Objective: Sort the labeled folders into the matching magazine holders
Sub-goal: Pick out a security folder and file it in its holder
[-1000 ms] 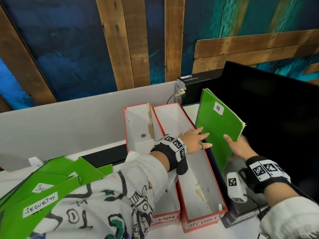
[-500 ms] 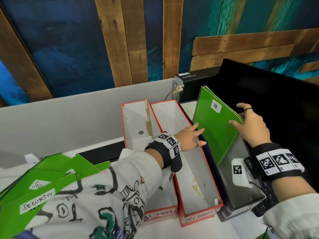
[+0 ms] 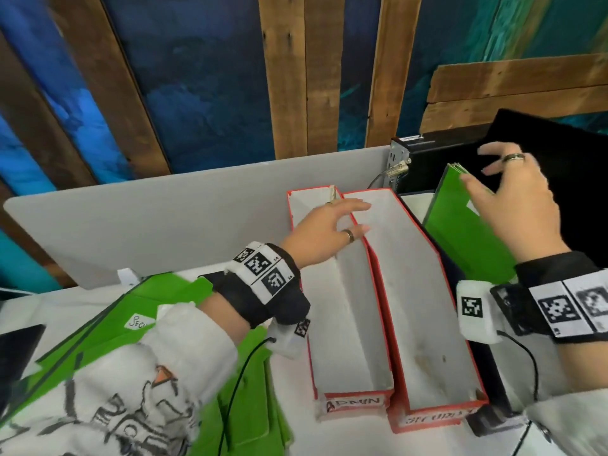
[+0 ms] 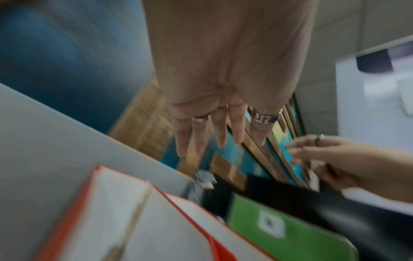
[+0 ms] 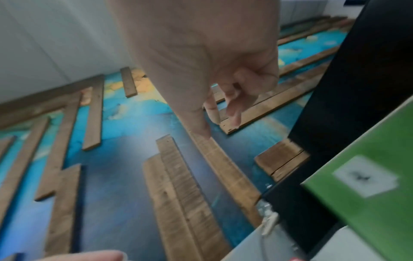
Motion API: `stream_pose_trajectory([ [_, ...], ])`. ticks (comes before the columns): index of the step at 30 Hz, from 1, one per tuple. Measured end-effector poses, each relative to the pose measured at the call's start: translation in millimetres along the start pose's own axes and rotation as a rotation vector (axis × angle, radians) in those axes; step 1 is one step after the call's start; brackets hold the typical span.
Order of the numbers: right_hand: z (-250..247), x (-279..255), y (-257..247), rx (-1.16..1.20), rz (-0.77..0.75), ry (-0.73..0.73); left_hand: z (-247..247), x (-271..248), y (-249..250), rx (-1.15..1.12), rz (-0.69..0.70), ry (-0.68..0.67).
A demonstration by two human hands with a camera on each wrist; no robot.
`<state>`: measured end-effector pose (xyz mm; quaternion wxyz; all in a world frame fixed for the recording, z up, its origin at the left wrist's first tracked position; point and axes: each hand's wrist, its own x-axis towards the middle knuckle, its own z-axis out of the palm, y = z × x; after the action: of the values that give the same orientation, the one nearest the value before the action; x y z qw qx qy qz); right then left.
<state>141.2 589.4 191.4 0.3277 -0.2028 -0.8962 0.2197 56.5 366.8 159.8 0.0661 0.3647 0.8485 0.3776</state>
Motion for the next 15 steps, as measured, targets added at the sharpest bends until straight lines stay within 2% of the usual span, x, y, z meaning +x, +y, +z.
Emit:
stream_pose_trajectory([
  [3,24.5,-2.2,-40.8,0.162,-0.082,-0.073,-43.1,-24.2,-27.4,-0.085,-0.079,0.184],
  [6,56.5,-10.5,-80.6,0.298,-0.092,-0.202,-77.3,-47.2,-65.1,-0.158,-0.173,0.31],
  [11,101.9,-44.3,-150.7,0.458,-0.119,-0.418,-116.6,-93.3,-136.2,-0.164,-0.308,0.362],
  [15,143.2,-80.2,-197.9,0.446,-0.185,-0.568,-137.3,-140.9,-204.5,-0.195,-0.452,0.317],
])
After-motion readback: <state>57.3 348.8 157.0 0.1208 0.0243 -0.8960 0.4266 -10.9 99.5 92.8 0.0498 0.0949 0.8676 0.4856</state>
